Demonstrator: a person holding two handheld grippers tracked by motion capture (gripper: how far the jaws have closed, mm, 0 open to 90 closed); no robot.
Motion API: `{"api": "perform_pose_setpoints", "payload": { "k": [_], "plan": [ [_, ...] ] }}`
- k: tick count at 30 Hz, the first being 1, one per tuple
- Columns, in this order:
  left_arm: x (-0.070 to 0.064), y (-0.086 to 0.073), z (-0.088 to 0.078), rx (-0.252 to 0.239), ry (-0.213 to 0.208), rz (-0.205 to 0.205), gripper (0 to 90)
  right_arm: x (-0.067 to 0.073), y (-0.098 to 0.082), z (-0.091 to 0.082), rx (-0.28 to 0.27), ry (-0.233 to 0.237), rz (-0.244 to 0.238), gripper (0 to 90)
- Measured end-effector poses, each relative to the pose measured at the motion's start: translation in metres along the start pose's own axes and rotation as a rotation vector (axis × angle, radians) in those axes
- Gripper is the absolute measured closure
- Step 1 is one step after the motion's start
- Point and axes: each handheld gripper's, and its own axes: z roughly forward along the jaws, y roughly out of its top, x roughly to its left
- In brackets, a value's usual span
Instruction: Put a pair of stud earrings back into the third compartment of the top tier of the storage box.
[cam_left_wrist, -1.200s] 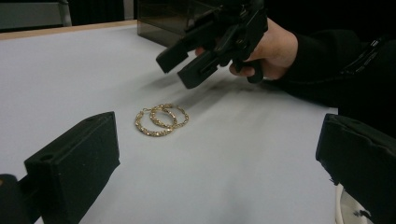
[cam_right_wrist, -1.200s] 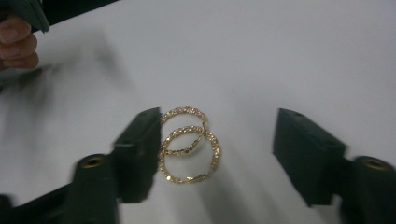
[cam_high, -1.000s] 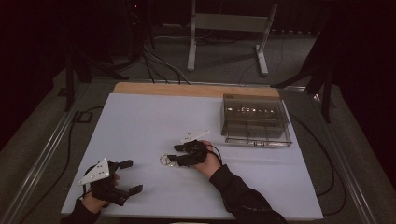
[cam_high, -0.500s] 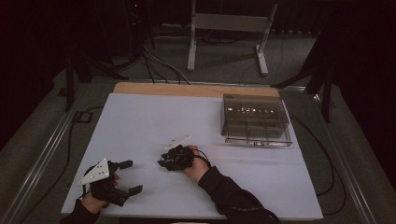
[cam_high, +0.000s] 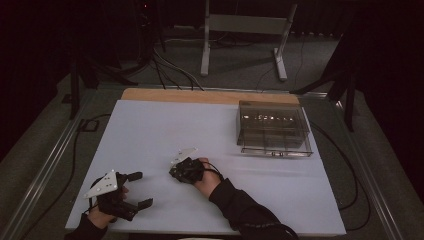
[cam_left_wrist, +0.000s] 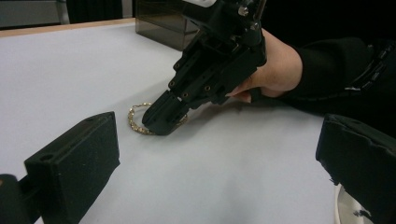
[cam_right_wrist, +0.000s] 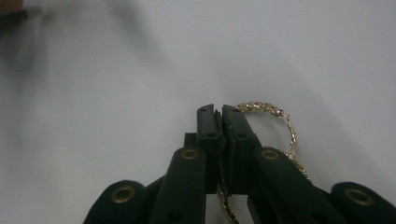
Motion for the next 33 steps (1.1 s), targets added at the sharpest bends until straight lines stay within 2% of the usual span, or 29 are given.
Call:
{"api": "perform_pose_setpoints", "payload": {
  "k": [3,11,20,28,33],
  "plan": [
    [0.001,0.000,0.000,-0.005,0.003,-0.005,0.5,-0.001,0.002,-0.004,-0.013,-0.003,-0.013,86.8],
    [0.000,0.000,0.000,-0.004,0.001,-0.002,0.5,-0.007,0.008,-0.024,-0.058,0.004,0.008,86.8],
    [0.000,0.000,0.001,-0.001,0.001,-0.004,0.5,-0.019,0.009,-0.062,-0.093,0.008,0.027,86.7],
    [0.000,-0.001,0.001,0.006,0.002,-0.003,0.5,-0.033,0.004,-0.096,-0.122,-0.018,0.053,86.7],
    [0.000,-0.001,0.001,0.003,0.004,0.000,0.5,-0.043,-0.002,-0.118,-0.135,-0.052,0.070,86.7]
  ]
}}
